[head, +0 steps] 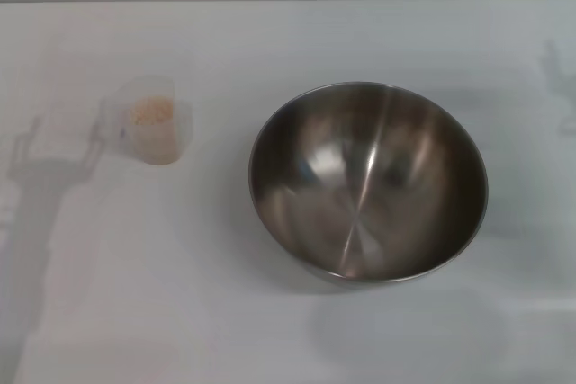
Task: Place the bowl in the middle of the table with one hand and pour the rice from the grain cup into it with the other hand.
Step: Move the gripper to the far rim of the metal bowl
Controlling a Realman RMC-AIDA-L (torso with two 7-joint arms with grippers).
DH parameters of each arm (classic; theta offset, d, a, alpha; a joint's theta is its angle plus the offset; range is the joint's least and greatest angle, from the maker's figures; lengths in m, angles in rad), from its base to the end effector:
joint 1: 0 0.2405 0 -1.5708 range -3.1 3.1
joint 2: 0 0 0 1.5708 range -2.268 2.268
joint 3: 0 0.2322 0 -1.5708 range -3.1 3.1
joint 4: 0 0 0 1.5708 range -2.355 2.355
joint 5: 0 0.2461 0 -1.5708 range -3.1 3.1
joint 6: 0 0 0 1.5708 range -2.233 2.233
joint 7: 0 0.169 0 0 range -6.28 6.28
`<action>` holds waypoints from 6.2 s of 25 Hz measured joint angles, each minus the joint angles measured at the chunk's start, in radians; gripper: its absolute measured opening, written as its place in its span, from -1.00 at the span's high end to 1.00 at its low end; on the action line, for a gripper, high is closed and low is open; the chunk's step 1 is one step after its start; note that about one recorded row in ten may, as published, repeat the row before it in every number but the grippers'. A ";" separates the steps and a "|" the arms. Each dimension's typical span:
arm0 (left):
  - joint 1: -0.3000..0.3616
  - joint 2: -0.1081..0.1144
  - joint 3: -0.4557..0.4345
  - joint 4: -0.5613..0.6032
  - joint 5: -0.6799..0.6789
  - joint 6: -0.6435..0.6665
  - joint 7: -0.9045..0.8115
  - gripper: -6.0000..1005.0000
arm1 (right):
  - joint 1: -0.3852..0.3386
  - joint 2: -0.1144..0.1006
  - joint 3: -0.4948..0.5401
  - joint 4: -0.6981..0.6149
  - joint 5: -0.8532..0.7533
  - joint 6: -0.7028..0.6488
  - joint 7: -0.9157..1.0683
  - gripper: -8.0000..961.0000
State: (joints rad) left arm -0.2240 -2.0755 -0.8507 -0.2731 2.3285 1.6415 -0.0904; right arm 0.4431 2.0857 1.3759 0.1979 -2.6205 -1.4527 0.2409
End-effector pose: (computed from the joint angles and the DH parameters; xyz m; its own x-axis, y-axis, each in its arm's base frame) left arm -0.3059 0.2872 0.0140 0.6074 -0.4222 0.6729 0.7021 -0.1109 -0.7034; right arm 0.2959 0.3701 0.0503 0.5414 0.4271 -0.7242 -0.7826 -0.0588 -0.6197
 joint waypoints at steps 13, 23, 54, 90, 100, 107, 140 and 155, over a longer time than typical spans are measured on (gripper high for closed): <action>0.005 -0.002 -0.001 0.000 0.000 0.002 0.000 -0.63 | 0.008 -0.003 0.000 0.000 -0.002 0.003 0.000 -0.53; -0.001 -0.001 -0.001 0.000 0.000 -0.003 0.000 -0.63 | 0.017 -0.070 -0.199 0.004 -0.021 0.052 0.200 -0.53; -0.008 0.002 -0.001 0.000 0.000 0.000 0.000 -0.63 | -0.182 -0.042 0.175 0.676 -0.286 0.949 -0.204 -0.52; -0.024 0.003 -0.024 0.003 0.000 -0.003 0.000 -0.63 | 0.182 -0.026 0.482 1.295 0.038 2.913 -0.636 -0.52; -0.028 0.002 -0.024 0.003 0.000 -0.003 -0.006 -0.63 | 0.216 -0.039 0.537 1.181 0.033 2.964 -0.704 -0.52; -0.025 0.002 -0.022 0.003 0.000 -0.001 -0.009 -0.63 | 0.231 -0.041 0.544 1.069 0.038 2.941 -0.747 -0.52; -0.027 0.005 -0.024 0.003 0.001 0.004 -0.009 -0.63 | 0.235 -0.034 0.556 0.965 0.080 2.894 -0.790 0.94; -0.019 0.003 -0.019 0.003 0.006 0.006 -0.009 -0.63 | 0.222 -0.033 0.629 1.023 0.147 2.853 -0.806 0.88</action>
State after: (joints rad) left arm -0.2432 -2.0724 -0.8693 -0.2699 2.3348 1.6478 -0.0997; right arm 0.6655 2.0525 2.0050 1.2214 -2.4736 1.4005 -0.5651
